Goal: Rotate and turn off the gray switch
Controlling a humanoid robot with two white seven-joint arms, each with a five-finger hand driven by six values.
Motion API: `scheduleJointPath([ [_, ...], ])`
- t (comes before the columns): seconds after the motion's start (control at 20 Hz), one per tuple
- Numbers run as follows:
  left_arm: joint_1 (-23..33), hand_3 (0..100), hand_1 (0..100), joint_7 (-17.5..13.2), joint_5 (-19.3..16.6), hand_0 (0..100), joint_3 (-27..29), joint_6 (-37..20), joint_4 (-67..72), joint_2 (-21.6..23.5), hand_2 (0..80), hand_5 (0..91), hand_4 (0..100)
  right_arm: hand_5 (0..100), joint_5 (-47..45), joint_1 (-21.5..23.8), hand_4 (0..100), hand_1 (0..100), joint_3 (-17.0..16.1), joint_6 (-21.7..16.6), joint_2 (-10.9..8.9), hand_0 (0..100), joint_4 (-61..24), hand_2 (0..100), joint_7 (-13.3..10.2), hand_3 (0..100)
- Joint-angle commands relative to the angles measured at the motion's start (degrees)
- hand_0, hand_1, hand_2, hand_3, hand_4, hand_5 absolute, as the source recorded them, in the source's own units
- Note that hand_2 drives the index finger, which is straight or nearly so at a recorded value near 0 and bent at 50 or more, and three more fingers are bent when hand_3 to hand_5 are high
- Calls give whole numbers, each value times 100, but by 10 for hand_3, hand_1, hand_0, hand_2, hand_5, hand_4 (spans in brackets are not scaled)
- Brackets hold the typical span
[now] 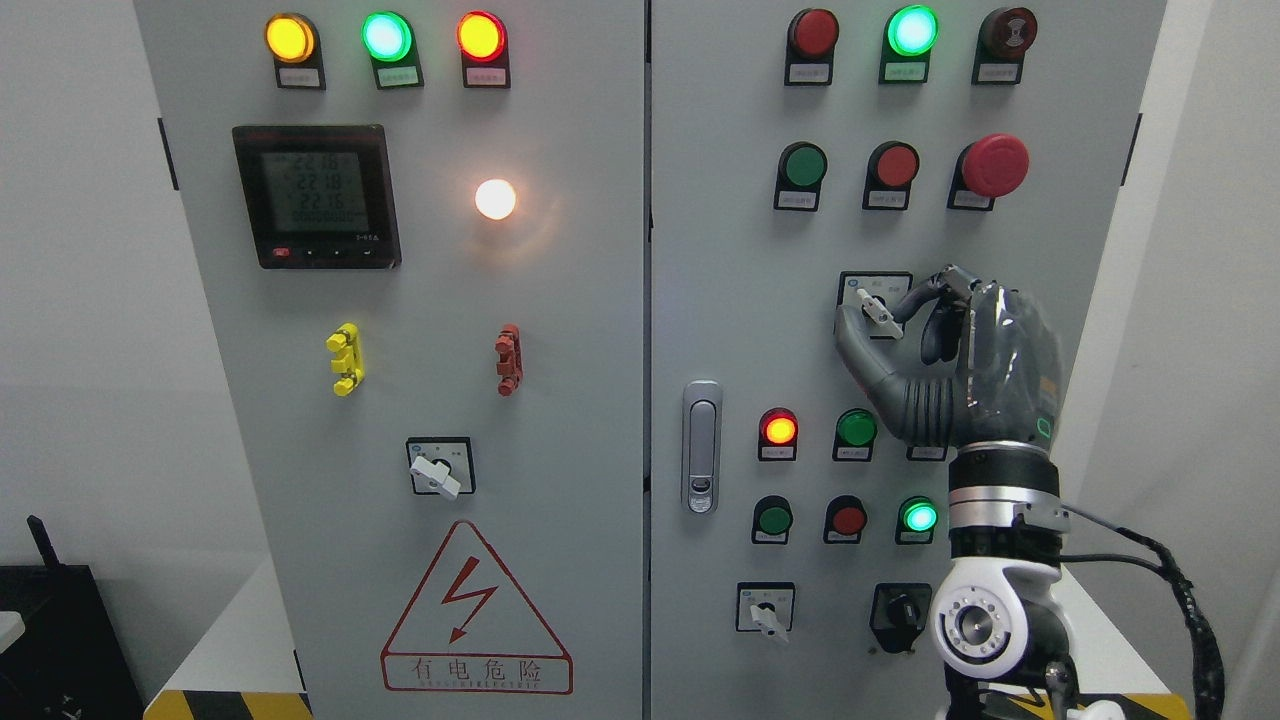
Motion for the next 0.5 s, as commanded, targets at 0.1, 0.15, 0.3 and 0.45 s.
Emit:
scheduleJointPath([
  [0.1, -53, 0, 389, -3, 114, 120, 44, -2, -149, 1, 0, 0, 0, 1000, 10, -9, 1000, 490, -117, 24, -2, 263, 16, 659, 26, 1000],
  [0.15, -53, 0, 389, -3, 114, 120, 53, -2, -149, 1, 0, 0, 0, 1000, 10, -9, 1000, 491, -117, 42, -2, 265, 16, 659, 26, 1000],
  [0.3, -53, 0, 389, -3, 114, 120, 44, -10, -149, 1, 0, 0, 0, 1000, 10, -9, 1000, 492, -108, 42, -2, 267, 34, 659, 26, 1000],
  [0.45, -53, 0, 389, -3, 114, 120, 44, -2, -149, 1, 0, 0, 0, 1000, 10, -9, 1000, 492, -108, 42, -2, 268, 51, 660, 26, 1000],
])
